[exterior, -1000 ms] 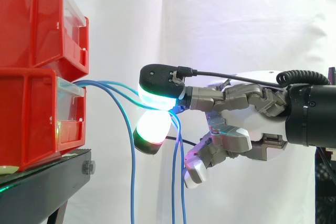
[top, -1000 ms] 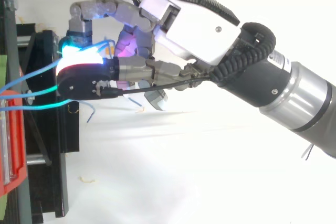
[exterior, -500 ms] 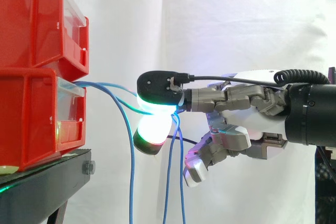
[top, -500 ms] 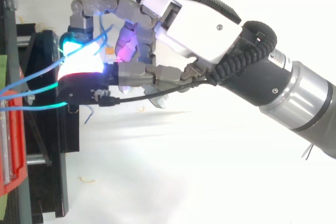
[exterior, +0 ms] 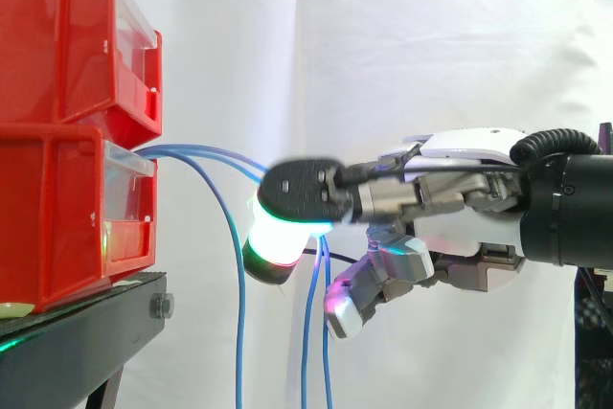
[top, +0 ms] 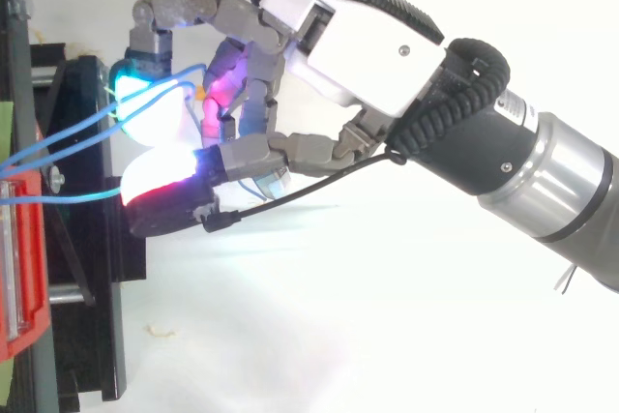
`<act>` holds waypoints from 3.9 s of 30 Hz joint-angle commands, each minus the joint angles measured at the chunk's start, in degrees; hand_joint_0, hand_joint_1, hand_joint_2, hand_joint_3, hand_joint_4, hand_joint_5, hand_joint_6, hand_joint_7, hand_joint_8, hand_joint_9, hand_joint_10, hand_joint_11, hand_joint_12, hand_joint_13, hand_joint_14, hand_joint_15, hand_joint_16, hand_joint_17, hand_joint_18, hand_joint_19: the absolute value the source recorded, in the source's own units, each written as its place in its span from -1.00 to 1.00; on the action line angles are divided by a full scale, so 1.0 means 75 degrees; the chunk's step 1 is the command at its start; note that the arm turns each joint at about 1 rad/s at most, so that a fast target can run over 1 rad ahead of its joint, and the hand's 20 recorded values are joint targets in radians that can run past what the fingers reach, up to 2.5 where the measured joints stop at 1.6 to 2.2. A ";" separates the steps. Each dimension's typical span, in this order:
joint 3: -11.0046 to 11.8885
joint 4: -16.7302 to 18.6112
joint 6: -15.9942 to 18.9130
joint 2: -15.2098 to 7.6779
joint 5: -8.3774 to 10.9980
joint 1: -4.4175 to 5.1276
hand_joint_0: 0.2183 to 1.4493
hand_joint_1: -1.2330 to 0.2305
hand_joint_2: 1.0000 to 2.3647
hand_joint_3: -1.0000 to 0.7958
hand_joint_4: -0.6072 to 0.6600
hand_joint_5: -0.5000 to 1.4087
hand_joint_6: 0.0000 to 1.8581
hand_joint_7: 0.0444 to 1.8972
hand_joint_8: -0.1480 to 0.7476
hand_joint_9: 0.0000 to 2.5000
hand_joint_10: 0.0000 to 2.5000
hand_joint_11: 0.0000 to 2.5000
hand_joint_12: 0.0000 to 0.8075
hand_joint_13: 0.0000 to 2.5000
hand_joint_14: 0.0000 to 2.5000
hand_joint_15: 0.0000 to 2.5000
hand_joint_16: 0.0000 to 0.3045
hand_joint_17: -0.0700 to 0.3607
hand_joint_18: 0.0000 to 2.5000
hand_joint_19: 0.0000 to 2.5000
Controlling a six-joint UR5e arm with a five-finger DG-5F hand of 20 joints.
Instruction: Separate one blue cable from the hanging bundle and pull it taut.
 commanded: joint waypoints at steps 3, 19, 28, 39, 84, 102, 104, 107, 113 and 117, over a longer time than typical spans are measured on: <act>0.0004 -0.0012 0.0000 0.0005 0.0000 0.0002 -0.66 0.38 -1.00 -0.44 0.12 -0.32 -0.46 0.46 -0.29 0.69 -0.98 -0.55 -0.11 0.18 -0.99 -0.45 -0.56 0.03 -0.22 -0.47; -0.0008 -0.0012 -0.0024 -0.0007 0.0012 0.0002 -0.17 -0.01 -1.00 -0.44 0.04 -0.32 -0.46 0.38 -0.59 0.79 -0.98 -0.47 -0.23 0.20 -0.98 -0.42 -0.72 -0.23 -0.19 -0.40; -0.0008 -0.0012 -0.0117 -0.0007 0.0070 0.0002 -0.18 -0.31 -0.98 -0.13 -0.02 -0.32 -0.46 0.40 -0.42 0.73 -0.98 -0.47 -0.22 0.16 -0.98 -0.41 -0.70 -0.19 -0.24 -0.41; 0.0004 -0.0012 -0.0117 -0.0007 0.0059 0.0002 -0.25 -0.77 -0.98 -0.02 0.03 -0.37 -0.35 0.39 -0.21 0.49 -0.98 -0.48 -0.11 0.01 -0.98 -0.41 -0.63 -0.08 -0.30 -0.45; 0.0004 -0.0012 -0.0129 -0.0007 0.0070 0.0002 -0.45 0.48 -1.00 -0.44 0.04 -0.32 -0.46 0.39 -0.59 0.71 -0.98 -0.64 -0.29 0.12 -0.99 -0.52 -0.70 -0.20 -0.32 -0.44; -0.0008 -0.0012 -0.0117 -0.0007 0.0141 0.0002 -0.13 -0.26 -0.98 -0.17 -0.04 -0.32 -0.46 0.38 -0.43 0.69 -0.98 -0.52 -0.24 0.09 -0.98 -0.47 -0.72 -0.23 -0.33 -0.41; -0.0008 -0.0012 -0.0117 -0.0007 0.0141 0.0002 -0.14 -0.26 -0.97 -0.14 -0.06 -0.32 -0.46 0.38 -0.40 0.69 -0.98 -0.52 -0.24 0.09 -0.98 -0.47 -0.72 -0.22 -0.33 -0.41; -0.0008 -0.0012 -0.0117 -0.0007 0.0141 0.0002 -0.16 -0.28 -0.97 -0.10 -0.08 -0.32 -0.46 0.39 -0.37 0.67 -0.98 -0.51 -0.24 0.08 -0.99 -0.47 -0.71 -0.22 -0.33 -0.41; 0.0004 -0.0012 -0.0117 -0.0007 0.0141 0.0002 -0.56 -0.13 -0.99 -0.33 0.16 -0.32 -0.46 0.47 -0.28 0.66 -0.98 -0.60 -0.12 0.12 -0.99 -0.52 -0.56 0.03 -0.22 -0.51; 0.0004 -0.0012 -0.0129 -0.0007 0.0141 0.0002 -0.71 0.53 -1.00 -0.44 0.12 -0.32 -0.46 0.44 -0.29 0.64 -0.99 -0.73 -0.15 0.11 -0.99 -0.55 -0.55 0.05 -0.25 -0.52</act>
